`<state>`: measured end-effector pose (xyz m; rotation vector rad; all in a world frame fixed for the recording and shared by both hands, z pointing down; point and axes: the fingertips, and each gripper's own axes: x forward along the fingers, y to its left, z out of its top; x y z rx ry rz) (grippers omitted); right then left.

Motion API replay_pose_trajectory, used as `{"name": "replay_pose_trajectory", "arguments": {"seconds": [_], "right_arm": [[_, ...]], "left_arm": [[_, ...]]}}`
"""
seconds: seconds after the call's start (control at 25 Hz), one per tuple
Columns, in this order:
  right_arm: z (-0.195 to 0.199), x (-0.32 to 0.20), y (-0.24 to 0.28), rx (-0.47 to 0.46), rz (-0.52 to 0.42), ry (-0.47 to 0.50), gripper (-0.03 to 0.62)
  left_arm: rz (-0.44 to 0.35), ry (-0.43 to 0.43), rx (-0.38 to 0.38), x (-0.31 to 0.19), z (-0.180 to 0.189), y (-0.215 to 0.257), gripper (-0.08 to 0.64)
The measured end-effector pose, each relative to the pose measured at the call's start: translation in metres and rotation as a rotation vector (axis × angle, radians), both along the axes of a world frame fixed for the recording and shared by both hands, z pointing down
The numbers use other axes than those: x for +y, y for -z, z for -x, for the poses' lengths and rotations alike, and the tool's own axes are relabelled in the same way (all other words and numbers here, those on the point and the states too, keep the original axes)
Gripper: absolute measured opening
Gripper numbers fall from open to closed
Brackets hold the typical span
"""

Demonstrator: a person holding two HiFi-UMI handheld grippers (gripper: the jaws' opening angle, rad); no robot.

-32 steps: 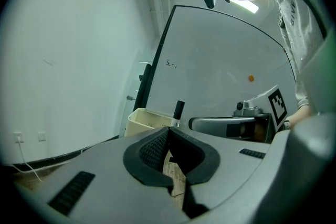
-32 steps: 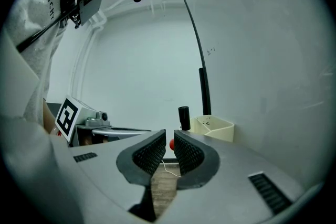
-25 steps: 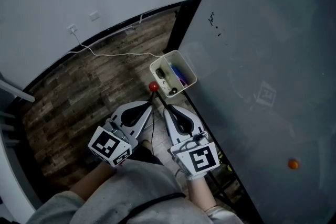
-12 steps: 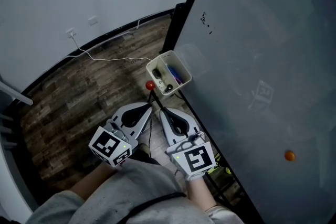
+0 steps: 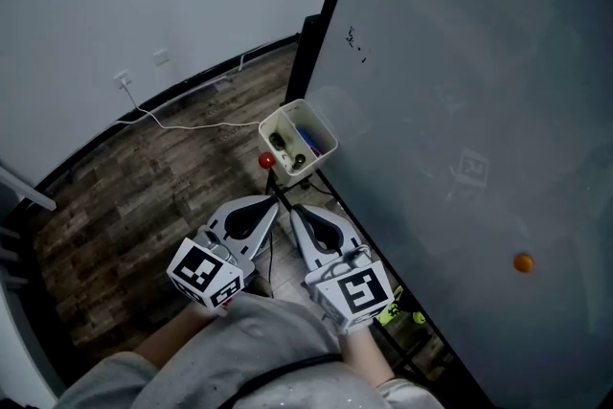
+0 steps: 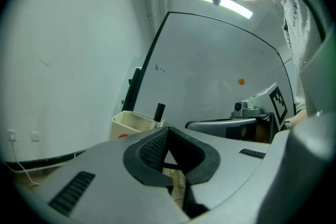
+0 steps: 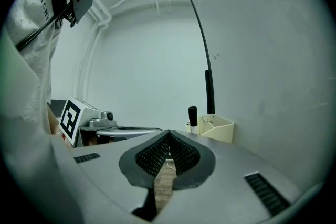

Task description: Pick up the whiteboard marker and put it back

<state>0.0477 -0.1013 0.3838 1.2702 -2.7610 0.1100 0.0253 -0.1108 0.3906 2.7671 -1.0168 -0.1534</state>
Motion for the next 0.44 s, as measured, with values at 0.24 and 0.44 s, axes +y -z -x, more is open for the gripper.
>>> {"name": "replay_pose_trajectory", "arguments": {"seconds": [0.24, 0.44], "right_arm": [[0.0005, 0.0056, 0.0005, -0.008, 0.01, 0.005, 0.02], [0.0039, 0.0092, -0.0045, -0.029, 0.054, 0.016, 0.02]], "left_arm": [[-0.015, -0.003, 0.002, 0.0062, -0.0001, 0.0053, 0.015], [-0.008, -0.019, -0.002, 0.0106, -0.0009, -0.0029, 0.015]]}}
